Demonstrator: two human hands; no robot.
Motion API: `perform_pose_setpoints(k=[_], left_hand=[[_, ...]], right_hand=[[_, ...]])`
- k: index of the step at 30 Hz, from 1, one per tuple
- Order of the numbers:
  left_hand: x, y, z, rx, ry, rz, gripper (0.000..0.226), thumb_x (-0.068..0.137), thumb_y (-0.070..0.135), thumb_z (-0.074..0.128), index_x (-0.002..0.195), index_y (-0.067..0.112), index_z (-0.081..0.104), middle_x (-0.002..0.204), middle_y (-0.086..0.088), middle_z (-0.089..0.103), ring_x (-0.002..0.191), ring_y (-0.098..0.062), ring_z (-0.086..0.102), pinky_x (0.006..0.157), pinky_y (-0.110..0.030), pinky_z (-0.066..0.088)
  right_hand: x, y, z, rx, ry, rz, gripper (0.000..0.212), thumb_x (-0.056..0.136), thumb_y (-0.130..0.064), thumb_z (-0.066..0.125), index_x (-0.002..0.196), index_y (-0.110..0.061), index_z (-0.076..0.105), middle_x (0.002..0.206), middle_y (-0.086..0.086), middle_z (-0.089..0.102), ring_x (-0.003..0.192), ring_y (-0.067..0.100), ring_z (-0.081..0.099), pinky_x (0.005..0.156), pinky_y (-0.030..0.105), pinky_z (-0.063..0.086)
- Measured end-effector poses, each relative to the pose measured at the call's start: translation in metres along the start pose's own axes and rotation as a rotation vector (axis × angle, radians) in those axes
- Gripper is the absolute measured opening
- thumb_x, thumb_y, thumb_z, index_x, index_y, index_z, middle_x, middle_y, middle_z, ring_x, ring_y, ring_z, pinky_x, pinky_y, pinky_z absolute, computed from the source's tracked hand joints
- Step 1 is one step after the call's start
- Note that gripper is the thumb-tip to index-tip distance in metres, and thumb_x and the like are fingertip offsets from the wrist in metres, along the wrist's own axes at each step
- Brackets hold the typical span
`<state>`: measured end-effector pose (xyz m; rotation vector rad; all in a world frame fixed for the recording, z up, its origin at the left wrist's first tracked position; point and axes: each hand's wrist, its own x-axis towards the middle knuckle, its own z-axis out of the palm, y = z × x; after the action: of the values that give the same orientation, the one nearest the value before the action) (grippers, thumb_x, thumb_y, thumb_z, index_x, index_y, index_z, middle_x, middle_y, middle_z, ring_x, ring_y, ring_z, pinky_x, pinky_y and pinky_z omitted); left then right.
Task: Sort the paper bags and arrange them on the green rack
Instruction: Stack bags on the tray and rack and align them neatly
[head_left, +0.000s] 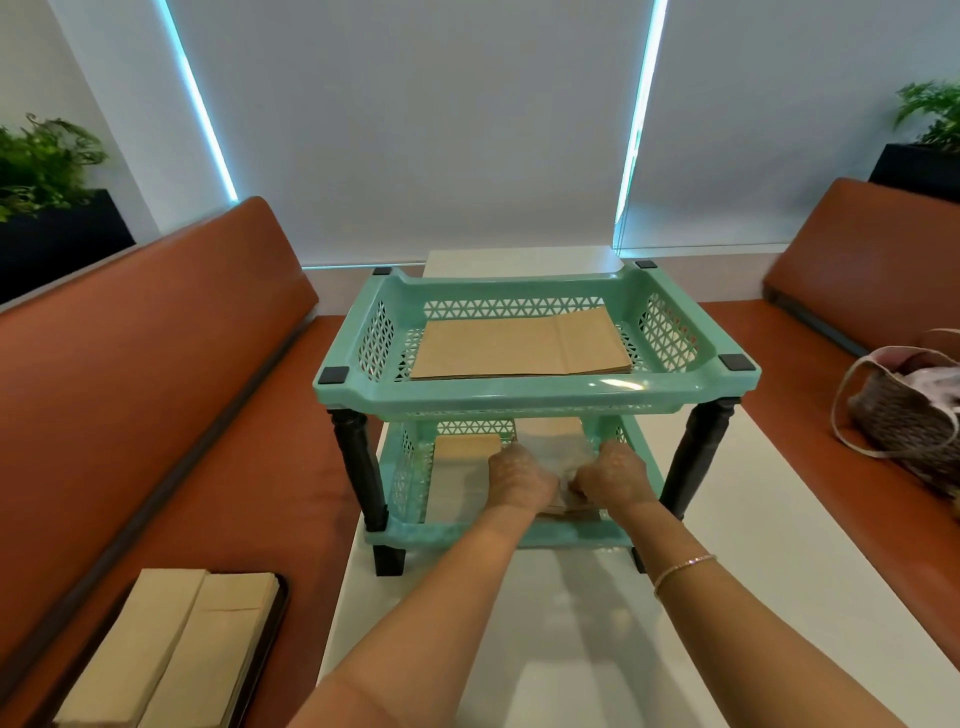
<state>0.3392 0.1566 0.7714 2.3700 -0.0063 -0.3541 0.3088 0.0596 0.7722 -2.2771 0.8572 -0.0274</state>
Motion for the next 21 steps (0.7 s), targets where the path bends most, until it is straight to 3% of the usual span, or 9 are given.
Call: perform_pose_setpoints(k=[5,17,21], left_hand=[[-0.005,0.002,0.007,0.037,-0.040,-0.043,0.043,0.082,0.025,0.070,0.116,0.000,0.058,0.123,-0.013,0.061,0.113,-0.024,0.059,0.092,-0.025,0.049],[-0.010,0.002,0.013,0.123,-0.100,-0.050,0.027,0.091,0.012,0.057,0.114,-0.001,0.059,0.123,-0.014,0.059,0.111,-0.024,0.059,0.084,-0.022,0.047],[-0.011,0.003,0.011,0.182,-0.117,-0.034,0.030,0.090,0.013,0.059,0.115,-0.002,0.060,0.123,-0.015,0.060,0.112,-0.025,0.059,0.088,-0.023,0.047]], right_hand=[[-0.003,-0.001,0.005,-0.058,-0.033,0.043,0.044,0.084,-0.011,0.063,0.122,0.003,0.047,0.126,0.016,0.054,0.119,0.028,0.051,0.094,0.028,0.042],[-0.005,0.003,0.016,-0.086,-0.058,0.069,0.036,0.081,-0.016,0.066,0.114,-0.003,0.055,0.113,0.012,0.063,0.103,0.024,0.061,0.075,0.024,0.045],[-0.006,0.003,0.014,-0.145,-0.079,0.041,0.040,0.079,-0.018,0.070,0.113,-0.003,0.056,0.112,0.010,0.064,0.104,0.022,0.061,0.082,0.024,0.048]])
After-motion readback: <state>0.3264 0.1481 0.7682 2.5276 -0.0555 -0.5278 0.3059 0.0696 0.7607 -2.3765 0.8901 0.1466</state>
